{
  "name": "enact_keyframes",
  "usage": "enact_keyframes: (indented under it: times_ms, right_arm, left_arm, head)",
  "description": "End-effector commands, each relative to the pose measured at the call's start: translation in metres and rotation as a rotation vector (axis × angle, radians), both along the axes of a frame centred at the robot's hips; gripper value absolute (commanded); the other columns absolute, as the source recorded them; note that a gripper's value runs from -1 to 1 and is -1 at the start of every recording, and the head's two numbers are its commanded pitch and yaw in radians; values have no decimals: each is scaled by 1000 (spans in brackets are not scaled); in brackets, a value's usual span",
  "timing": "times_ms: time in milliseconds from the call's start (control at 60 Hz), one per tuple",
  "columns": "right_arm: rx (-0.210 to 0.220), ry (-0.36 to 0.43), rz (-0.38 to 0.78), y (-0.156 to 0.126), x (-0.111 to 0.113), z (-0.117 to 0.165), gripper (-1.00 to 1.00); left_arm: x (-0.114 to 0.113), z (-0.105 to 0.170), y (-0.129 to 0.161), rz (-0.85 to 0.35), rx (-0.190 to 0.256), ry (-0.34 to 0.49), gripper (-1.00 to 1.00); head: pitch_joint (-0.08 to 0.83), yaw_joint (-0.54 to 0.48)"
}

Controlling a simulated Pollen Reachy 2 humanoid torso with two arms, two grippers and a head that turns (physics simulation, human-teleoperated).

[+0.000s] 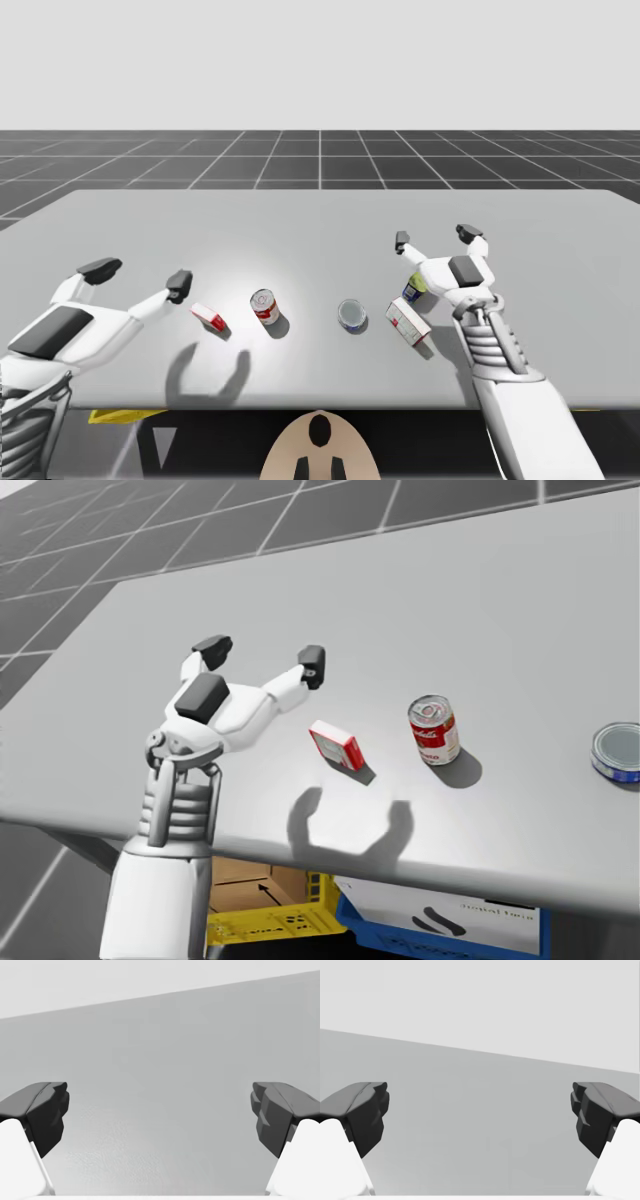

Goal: Lift the gelatin box off the table.

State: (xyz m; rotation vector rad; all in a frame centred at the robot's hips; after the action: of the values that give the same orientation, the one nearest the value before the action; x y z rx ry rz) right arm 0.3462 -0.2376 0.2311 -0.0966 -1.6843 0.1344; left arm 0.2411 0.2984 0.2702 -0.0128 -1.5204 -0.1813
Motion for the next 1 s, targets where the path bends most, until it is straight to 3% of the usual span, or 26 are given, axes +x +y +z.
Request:
enact_keyframes:
  times_ms: [17,133,233,267,383,633,1000]
  right_arm:
    - [-3,-4,0,0,1,0,-1000]
    - [-4,-5,-1,0,2,-1,-1000]
    - [-5,-7,-1,-1,2,0,-1000]
    - [-5,-8,-2,-1,3,0,-1000]
    - [-5,-10,-1,-1,2,0,-1000]
    - [-4,-13,-1,-2,3,0,-1000]
    - [-5,-16,-3,-3,2,1,-1000]
  left_arm:
    - [-41,-5,6,-100,10,43,-1000]
    - [-61,-24,11,-170,33,74,-1000]
    - [-70,-43,11,-195,27,112,-1000]
    - [-71,-52,11,-212,-1,146,-1000]
    - [-70,-71,11,-227,-32,191,-1000]
    - [-45,-99,4,-230,-65,251,-1000]
    - [0,-107,-7,-185,-93,297,-1000]
  head:
    - [692,449]
    - [694,446]
    - [698,447]
    - [698,446]
    - [700,446]
    - [708,440]
    - [716,429]
